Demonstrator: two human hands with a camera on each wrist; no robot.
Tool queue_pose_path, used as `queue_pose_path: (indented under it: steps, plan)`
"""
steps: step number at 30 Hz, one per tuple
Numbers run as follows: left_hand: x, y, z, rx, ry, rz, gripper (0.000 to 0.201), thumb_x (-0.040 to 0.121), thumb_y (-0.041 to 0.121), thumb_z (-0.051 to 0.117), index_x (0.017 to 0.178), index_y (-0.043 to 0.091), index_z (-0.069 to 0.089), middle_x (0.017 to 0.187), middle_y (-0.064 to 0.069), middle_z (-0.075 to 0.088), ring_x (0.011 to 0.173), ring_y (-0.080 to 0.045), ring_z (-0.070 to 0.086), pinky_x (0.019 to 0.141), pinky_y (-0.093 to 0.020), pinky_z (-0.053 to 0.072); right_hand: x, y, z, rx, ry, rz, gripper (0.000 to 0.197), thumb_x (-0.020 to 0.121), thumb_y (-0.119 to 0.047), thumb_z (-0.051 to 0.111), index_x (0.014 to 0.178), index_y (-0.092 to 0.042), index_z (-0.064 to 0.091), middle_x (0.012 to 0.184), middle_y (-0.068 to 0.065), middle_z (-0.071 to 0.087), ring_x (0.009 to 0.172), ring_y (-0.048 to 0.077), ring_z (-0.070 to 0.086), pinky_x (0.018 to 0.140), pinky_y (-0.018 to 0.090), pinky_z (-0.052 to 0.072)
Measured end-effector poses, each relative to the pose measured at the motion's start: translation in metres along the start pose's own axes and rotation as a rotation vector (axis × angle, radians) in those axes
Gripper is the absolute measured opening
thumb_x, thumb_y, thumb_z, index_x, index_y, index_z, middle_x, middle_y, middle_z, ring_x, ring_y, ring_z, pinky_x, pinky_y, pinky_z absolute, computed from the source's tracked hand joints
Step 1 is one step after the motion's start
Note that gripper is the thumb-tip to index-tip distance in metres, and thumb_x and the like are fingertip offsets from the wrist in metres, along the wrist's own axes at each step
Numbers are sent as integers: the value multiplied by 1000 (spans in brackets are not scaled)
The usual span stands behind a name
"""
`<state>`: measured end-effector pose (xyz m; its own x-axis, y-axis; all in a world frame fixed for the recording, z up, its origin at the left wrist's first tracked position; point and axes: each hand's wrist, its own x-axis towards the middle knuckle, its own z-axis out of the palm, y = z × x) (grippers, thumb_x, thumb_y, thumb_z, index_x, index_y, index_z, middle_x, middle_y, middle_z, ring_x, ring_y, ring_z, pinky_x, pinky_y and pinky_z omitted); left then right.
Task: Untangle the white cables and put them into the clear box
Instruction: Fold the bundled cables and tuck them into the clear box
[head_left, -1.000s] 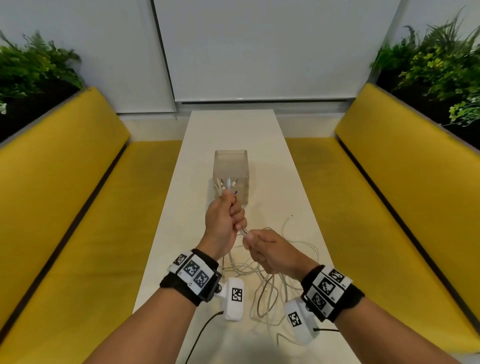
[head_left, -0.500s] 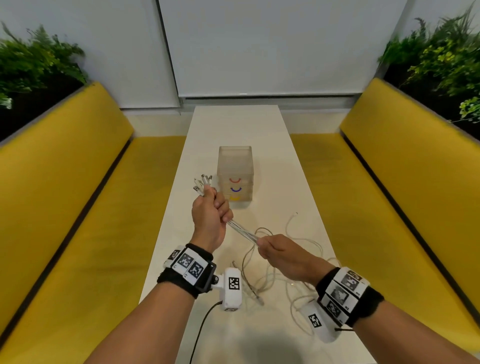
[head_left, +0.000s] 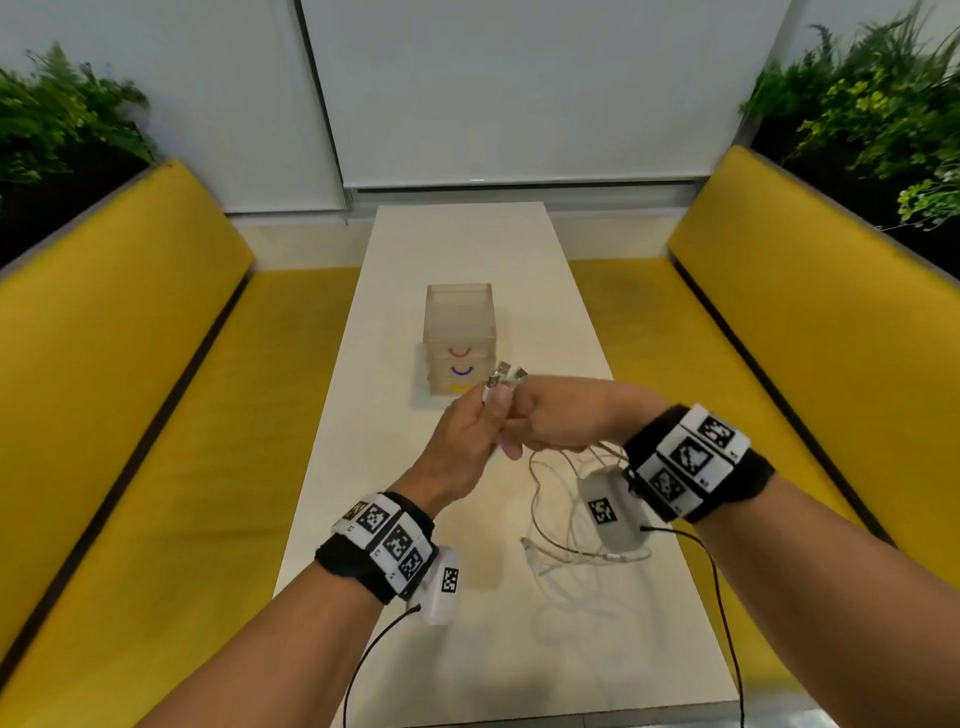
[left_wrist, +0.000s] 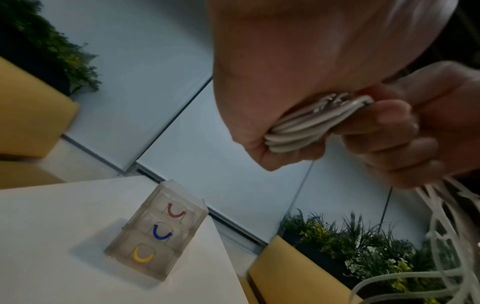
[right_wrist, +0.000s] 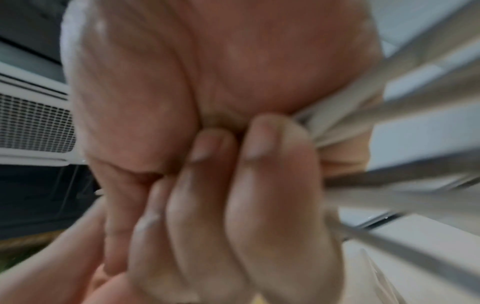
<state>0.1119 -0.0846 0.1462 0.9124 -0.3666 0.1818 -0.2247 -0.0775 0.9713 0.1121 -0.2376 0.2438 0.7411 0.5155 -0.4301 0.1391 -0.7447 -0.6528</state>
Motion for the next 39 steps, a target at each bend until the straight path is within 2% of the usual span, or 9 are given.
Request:
queue_pose_path:
  steps: [4, 12, 15, 18, 23, 29, 33, 36, 39]
  plan:
    - [0, 8, -4, 27, -44, 77, 73, 88, 77, 43, 83, 6, 57, 63, 6, 58, 58, -11, 50, 59, -24, 39, 2, 8, -12, 173, -86, -2, 22, 97, -11, 54, 91, 0, 72, 50, -7, 39, 42, 11, 25, 40, 20, 19]
    - [2, 16, -24, 100, -166, -17, 74, 79, 79, 57, 73, 5, 62, 60, -2, 50, 52, -14, 30, 49, -24, 25, 1, 25, -23, 247, -120, 31, 28, 97, -28, 62, 75, -11, 66, 53, -1, 39, 38, 12, 32, 41, 22, 31]
    - [-5, 13, -36, 187, -183, -74, 49, 94, 52, 61, 64, 16, 49, 54, 10, 39, 49, -8, 30, 49, -20, 26, -6, 37, -38, 279, -63, 76, 39, 97, -41, 63, 66, -17, 61, 50, -3, 36, 38, 12, 28, 43, 24, 29]
    - [-7, 8, -41, 221, -176, -106, 49, 103, 42, 51, 71, 5, 45, 58, 4, 35, 52, -11, 27, 50, -21, 24, -8, 45, -42, 341, -54, 73, 42, 100, -44, 57, 66, -19, 63, 50, -5, 35, 40, 11, 25, 45, 27, 25]
    - [-3, 9, -37, 152, -39, -181, 44, 105, 38, 49, 71, 13, 64, 65, -9, 65, 51, -12, 54, 50, -23, 41, -3, 52, -36, 383, 6, 61, 41, 100, -46, 56, 73, -15, 59, 54, -4, 36, 42, 11, 28, 46, 29, 29]
    - [2, -8, -29, -18, 224, -273, 36, 104, 39, 51, 79, 13, 56, 53, 4, 38, 47, -16, 34, 45, -27, 30, 12, 40, 2, 363, 330, 45, 47, 102, -50, 48, 68, -17, 49, 51, -7, 32, 42, 10, 20, 42, 21, 19]
    - [12, -16, -18, -31, 404, -310, 45, 103, 50, 45, 79, 14, 59, 58, 0, 40, 50, -15, 33, 49, -29, 28, 25, 15, 46, 270, 622, -55, 42, 107, -38, 38, 78, -13, 55, 61, -6, 48, 51, 9, 41, 52, 26, 33]
    - [19, -8, -8, -257, 475, -398, 60, 102, 60, 37, 93, 8, 66, 61, -6, 53, 52, -18, 45, 46, -29, 37, 36, 6, 79, 219, 676, -64, 40, 107, -40, 33, 86, -15, 56, 79, -2, 64, 72, 16, 59, 67, 34, 48]
    - [22, -5, -3, -485, 444, -366, 76, 85, 80, 43, 111, 16, 74, 107, -19, 74, 99, -33, 70, 89, -41, 55, 41, 5, 95, 246, 672, -52, 36, 107, -41, 31, 101, -18, 58, 93, -3, 67, 85, 19, 62, 78, 38, 51]
